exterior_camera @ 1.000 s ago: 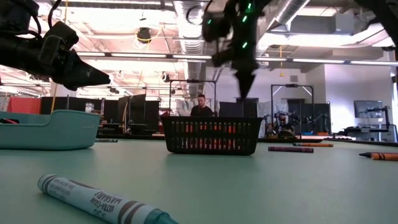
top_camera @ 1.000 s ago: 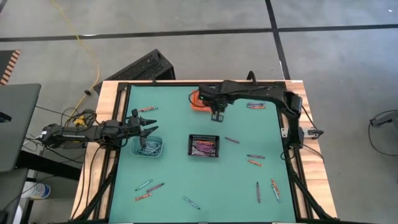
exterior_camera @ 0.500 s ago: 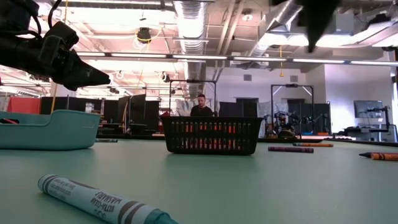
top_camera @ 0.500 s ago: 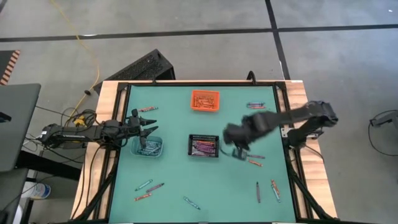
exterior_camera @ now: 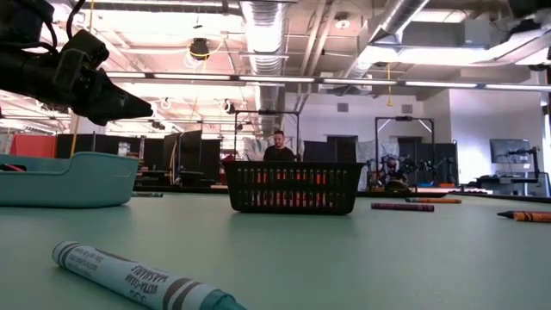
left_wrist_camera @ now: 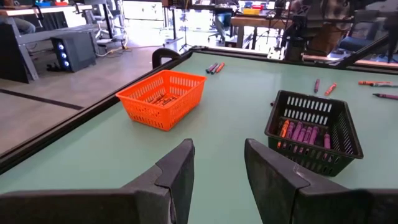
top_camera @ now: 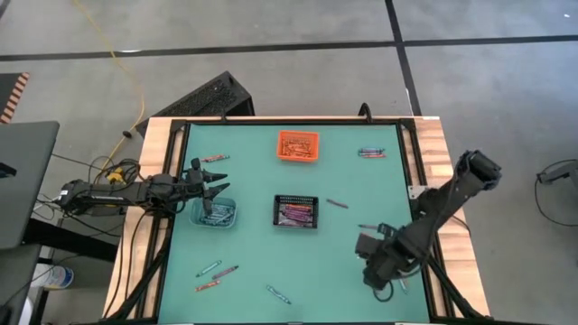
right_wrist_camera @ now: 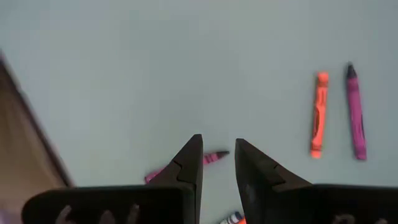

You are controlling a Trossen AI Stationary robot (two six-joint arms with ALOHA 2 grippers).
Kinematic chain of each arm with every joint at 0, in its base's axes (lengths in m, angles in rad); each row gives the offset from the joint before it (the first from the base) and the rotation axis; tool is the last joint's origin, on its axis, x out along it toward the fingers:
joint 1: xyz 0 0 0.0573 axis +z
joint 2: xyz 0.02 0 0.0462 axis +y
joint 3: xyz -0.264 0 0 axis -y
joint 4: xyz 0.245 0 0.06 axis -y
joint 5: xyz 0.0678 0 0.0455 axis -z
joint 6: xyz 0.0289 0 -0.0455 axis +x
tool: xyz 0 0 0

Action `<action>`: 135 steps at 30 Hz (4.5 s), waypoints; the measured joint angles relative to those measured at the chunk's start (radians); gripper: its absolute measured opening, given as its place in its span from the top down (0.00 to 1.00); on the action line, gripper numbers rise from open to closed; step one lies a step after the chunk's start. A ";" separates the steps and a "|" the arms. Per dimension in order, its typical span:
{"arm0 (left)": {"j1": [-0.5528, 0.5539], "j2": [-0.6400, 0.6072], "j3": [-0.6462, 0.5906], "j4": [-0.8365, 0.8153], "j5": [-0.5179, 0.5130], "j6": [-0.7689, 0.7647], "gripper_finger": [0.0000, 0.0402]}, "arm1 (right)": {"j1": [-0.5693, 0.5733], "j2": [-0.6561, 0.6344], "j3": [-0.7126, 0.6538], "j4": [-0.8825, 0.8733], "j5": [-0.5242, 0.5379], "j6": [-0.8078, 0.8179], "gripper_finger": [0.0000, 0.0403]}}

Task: Sort crayons
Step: Put the violet crayon into the black bin

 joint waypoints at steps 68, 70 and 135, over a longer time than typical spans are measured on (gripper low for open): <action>0.000 0.000 0.000 0.000 0.000 0.000 0.68 | -0.250 -0.222 -0.561 0.291 0.023 -0.493 0.80; 0.000 0.000 0.000 0.000 0.000 0.000 0.68 | -0.255 -0.222 -0.561 0.293 0.009 -0.494 0.82; 0.000 0.000 0.000 0.000 0.000 0.000 0.68 | -0.729 0.226 0.148 0.684 -0.319 -1.347 0.99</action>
